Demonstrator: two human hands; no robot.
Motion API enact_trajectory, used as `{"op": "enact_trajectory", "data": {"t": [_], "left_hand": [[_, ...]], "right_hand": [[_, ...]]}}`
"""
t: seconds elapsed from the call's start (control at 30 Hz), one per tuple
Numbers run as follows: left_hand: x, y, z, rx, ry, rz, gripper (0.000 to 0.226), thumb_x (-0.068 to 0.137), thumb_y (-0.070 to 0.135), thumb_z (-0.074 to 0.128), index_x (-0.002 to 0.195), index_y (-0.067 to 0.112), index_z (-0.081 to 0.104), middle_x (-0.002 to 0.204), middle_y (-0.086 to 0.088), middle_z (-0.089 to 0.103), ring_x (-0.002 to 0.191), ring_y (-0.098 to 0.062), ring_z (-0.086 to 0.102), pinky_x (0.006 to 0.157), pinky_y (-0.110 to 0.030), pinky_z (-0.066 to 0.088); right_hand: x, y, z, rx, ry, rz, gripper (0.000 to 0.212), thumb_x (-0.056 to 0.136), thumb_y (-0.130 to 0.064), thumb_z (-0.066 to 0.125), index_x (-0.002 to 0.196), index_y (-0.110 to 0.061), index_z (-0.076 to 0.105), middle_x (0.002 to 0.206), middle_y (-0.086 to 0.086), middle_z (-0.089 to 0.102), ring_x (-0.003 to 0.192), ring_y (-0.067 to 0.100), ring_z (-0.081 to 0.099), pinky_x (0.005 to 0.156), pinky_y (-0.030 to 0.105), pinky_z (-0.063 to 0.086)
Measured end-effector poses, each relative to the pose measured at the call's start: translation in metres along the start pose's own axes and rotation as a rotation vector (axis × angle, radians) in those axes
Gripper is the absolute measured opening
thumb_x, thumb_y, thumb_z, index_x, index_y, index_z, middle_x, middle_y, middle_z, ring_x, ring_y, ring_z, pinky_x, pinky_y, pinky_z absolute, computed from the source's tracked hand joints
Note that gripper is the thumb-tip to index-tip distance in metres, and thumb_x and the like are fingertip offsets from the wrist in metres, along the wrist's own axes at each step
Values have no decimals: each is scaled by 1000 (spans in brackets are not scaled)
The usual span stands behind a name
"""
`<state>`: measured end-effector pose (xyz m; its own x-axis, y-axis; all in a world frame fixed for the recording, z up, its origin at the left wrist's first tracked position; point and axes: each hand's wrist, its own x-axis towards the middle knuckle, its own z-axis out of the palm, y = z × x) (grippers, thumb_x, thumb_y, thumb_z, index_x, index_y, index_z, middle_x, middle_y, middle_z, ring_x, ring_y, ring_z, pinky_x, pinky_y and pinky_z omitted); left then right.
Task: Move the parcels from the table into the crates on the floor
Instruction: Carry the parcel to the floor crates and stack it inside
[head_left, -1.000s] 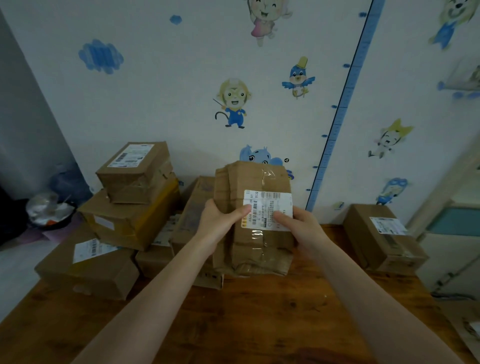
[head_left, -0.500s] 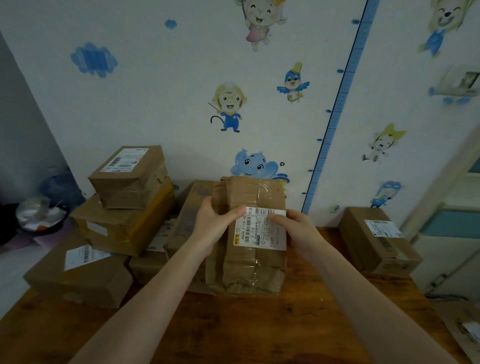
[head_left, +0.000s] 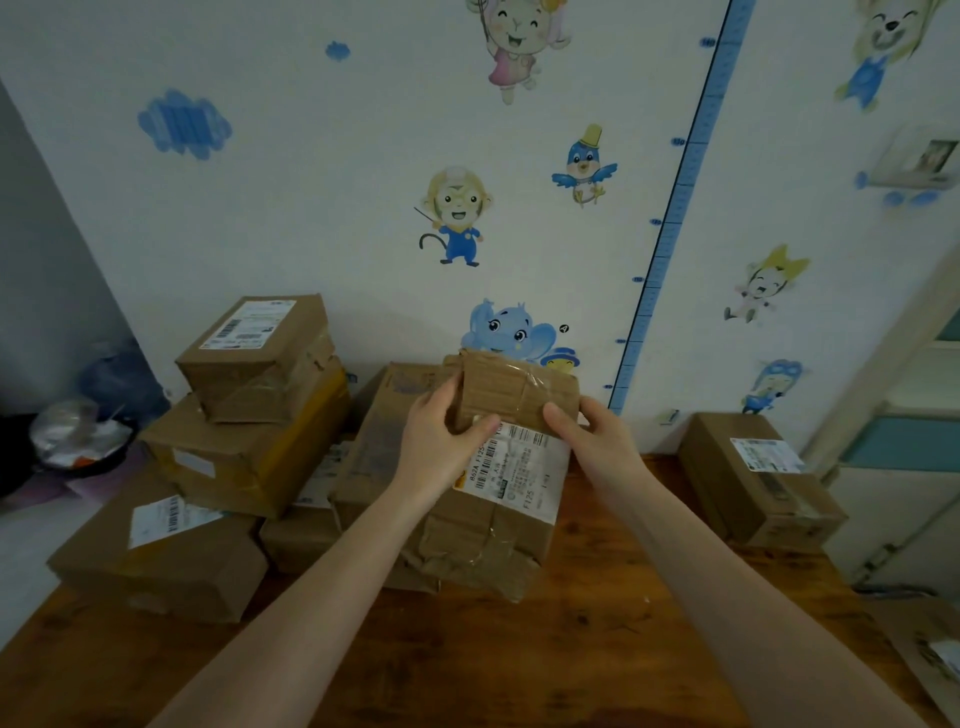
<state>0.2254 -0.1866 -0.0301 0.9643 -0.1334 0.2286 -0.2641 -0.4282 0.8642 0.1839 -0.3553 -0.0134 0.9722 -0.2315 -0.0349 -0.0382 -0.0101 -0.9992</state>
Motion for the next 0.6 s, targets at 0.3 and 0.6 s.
{"op": "enact_trajectory", "data": {"t": [0.3, 0.6], "left_hand": [[-1, 13, -6, 97, 89, 54, 31, 83, 23, 70, 114, 16, 67, 115, -2, 64, 120, -23, 48, 94, -33, 38], [-7, 46, -14, -569, 118, -286, 15, 88, 30, 65, 89, 15, 63, 88, -1, 67, 83, -14, 63, 66, -23, 47]], "right_hand": [[-2, -5, 5, 38, 77, -8, 16, 91, -34, 59, 102, -23, 56, 104, 3, 64, 97, 22, 62, 80, 39, 54], [-11, -18, 12, 158, 132, 0, 24, 87, -43, 60, 103, -26, 56, 110, 2, 60, 102, 19, 56, 92, 43, 46]]}}
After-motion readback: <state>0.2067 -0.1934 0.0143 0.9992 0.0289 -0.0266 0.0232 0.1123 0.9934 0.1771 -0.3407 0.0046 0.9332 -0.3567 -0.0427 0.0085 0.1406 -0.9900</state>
